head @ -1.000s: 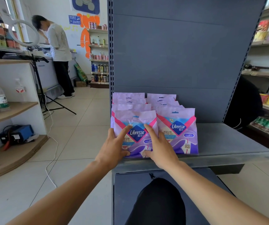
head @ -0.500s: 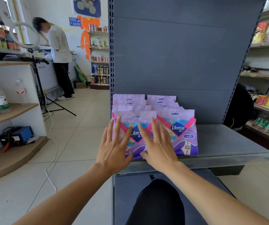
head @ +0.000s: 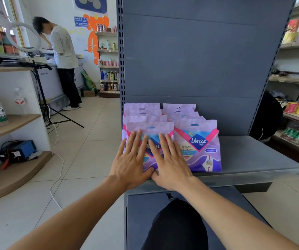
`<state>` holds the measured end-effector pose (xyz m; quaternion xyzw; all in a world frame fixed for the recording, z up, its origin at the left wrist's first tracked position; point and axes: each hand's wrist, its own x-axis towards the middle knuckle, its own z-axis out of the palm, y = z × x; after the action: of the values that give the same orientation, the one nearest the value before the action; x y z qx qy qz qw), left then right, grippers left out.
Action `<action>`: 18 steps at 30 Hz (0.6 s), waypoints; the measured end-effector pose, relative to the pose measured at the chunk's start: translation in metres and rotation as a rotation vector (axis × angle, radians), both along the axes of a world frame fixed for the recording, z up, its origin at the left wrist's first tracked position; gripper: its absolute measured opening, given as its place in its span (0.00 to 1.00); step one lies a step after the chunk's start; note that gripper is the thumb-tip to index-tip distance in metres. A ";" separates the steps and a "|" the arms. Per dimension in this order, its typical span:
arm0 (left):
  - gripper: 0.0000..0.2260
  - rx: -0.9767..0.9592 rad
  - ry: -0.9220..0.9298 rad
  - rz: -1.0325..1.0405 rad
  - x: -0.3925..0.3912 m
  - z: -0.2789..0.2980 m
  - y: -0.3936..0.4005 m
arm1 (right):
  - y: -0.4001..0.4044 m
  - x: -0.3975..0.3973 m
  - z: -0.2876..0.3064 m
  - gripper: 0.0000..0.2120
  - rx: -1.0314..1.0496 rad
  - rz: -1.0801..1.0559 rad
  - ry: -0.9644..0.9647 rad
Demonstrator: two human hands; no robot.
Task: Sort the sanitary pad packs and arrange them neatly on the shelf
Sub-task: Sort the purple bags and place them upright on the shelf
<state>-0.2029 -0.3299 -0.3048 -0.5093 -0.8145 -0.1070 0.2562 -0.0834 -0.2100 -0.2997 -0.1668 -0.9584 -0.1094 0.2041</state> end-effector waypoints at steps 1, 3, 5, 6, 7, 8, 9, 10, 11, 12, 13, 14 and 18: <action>0.42 -0.009 0.001 0.005 0.001 0.001 -0.001 | -0.001 0.000 0.002 0.43 -0.011 0.003 -0.003; 0.43 -0.027 0.011 0.017 0.003 0.005 -0.002 | -0.004 0.002 0.008 0.43 -0.058 0.005 -0.022; 0.43 -0.035 0.026 0.034 0.008 0.011 -0.004 | -0.007 0.006 0.017 0.42 -0.099 0.002 -0.034; 0.43 -0.036 0.035 0.039 0.011 0.015 -0.005 | -0.008 0.009 0.021 0.42 -0.116 0.001 -0.039; 0.43 -0.037 0.037 0.039 0.014 0.018 -0.006 | -0.010 0.013 0.027 0.41 -0.126 0.005 -0.038; 0.42 -0.039 0.035 0.033 0.017 0.022 -0.006 | -0.010 0.017 0.031 0.40 -0.133 0.008 -0.033; 0.42 -0.038 0.033 0.021 0.022 0.027 -0.007 | -0.011 0.023 0.035 0.39 -0.133 0.002 -0.027; 0.41 -0.035 0.040 0.001 0.027 0.032 -0.007 | -0.012 0.029 0.039 0.38 -0.126 -0.009 -0.025; 0.41 -0.045 0.042 -0.025 0.032 0.036 -0.006 | -0.011 0.035 0.043 0.37 -0.112 -0.023 -0.024; 0.40 -0.063 0.033 -0.059 0.040 0.041 -0.005 | -0.011 0.043 0.046 0.37 -0.099 -0.044 -0.015; 0.39 -0.088 0.016 -0.095 0.047 0.047 -0.003 | -0.009 0.052 0.049 0.36 -0.091 -0.063 -0.002; 0.39 -0.110 0.000 -0.132 0.057 0.052 0.001 | -0.008 0.065 0.051 0.36 -0.083 -0.086 0.007; 0.36 -0.159 -0.029 -0.312 0.104 0.065 0.031 | 0.003 0.132 0.058 0.35 -0.083 -0.239 0.007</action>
<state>-0.0991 -0.2985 -0.2398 -0.6467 -0.7351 -0.0878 0.1835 0.0488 -0.2072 -0.2414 -0.2884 -0.9347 -0.0924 0.1861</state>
